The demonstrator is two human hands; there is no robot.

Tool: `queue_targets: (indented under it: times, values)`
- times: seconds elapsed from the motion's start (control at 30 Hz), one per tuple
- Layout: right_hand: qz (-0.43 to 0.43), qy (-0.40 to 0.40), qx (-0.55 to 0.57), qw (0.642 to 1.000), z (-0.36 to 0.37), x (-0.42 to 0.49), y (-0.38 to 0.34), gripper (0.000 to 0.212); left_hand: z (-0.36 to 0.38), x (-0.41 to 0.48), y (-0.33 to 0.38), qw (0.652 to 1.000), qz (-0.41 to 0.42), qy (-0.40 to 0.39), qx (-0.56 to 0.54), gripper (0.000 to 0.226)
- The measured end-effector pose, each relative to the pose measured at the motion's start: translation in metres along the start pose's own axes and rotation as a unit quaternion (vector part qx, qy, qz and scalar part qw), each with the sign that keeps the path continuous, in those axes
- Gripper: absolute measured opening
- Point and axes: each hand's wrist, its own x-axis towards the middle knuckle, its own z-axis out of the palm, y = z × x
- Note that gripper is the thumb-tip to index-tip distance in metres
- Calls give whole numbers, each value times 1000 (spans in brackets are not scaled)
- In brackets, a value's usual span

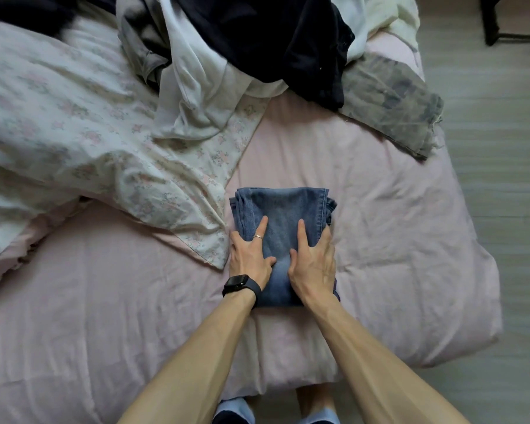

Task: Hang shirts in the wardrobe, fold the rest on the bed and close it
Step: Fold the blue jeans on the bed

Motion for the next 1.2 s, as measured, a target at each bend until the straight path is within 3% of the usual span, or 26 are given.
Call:
queue_targets:
  times: [0.2,0.4,0.5,0.57,0.8,0.93,1.0,1.2]
  values:
    - [-64,8,-18,998,-61,-5,-31,72,-60,-26,19,999,-11,13,-35,93]
    - [-183,78,36,979,-168,-19,-126,72,-188,-68,45,989,3,141,-40,93]
    - [-309,112,67,942,-237,-47,-191,70,-270,-116,48,963,-12,256,-83,93]
    - [-330,140,85,930,-258,-49,-212,70,-295,-125,53,952,-12,294,-90,93]
    - [-552,162,180,798,-337,-147,-310,68,-399,-276,29,849,-82,518,-70,94]
    - [-655,116,222,713,-350,-234,-343,66,-411,-385,2,774,-158,610,-67,96]
    - [-687,80,235,683,-349,-289,-351,66,-406,-443,-13,716,-208,666,-32,94]
    - [-782,-50,273,558,-342,-454,-346,69,-368,-620,-46,607,-325,725,-26,83]
